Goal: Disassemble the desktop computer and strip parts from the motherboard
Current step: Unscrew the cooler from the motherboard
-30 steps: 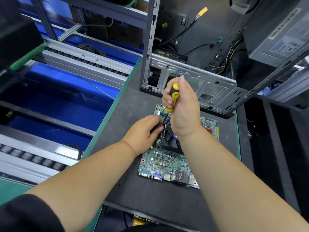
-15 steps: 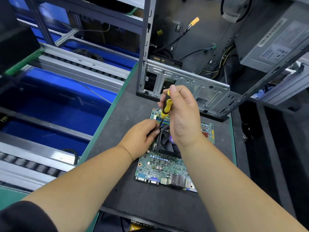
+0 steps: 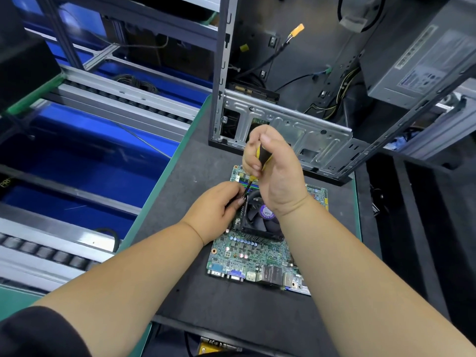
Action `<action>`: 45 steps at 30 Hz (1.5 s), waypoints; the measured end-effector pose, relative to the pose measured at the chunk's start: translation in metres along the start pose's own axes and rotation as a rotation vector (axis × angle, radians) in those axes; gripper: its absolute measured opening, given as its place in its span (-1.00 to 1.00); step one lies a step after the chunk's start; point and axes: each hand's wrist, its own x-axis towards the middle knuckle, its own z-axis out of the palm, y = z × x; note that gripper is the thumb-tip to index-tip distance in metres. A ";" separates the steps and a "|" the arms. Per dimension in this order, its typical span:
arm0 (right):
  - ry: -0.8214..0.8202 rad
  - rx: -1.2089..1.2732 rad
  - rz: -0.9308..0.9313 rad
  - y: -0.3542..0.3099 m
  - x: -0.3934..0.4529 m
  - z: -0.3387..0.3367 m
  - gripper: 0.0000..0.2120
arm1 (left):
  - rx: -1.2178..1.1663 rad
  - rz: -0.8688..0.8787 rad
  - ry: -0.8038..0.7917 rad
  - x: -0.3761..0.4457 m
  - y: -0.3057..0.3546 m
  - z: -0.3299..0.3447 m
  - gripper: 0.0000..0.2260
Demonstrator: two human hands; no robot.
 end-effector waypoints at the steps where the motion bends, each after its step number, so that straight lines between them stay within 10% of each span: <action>1: 0.049 0.004 -0.009 0.000 -0.003 0.000 -0.86 | 0.000 -0.002 0.000 0.000 0.000 0.000 -0.91; 35: 0.164 0.048 -0.061 0.003 -0.001 0.010 -0.52 | 0.021 -0.013 -0.039 -0.001 -0.001 0.002 -0.95; 45: 0.171 -0.150 -0.015 -0.001 -0.012 0.012 -0.83 | 0.027 -0.025 -0.033 0.000 -0.001 0.002 -0.87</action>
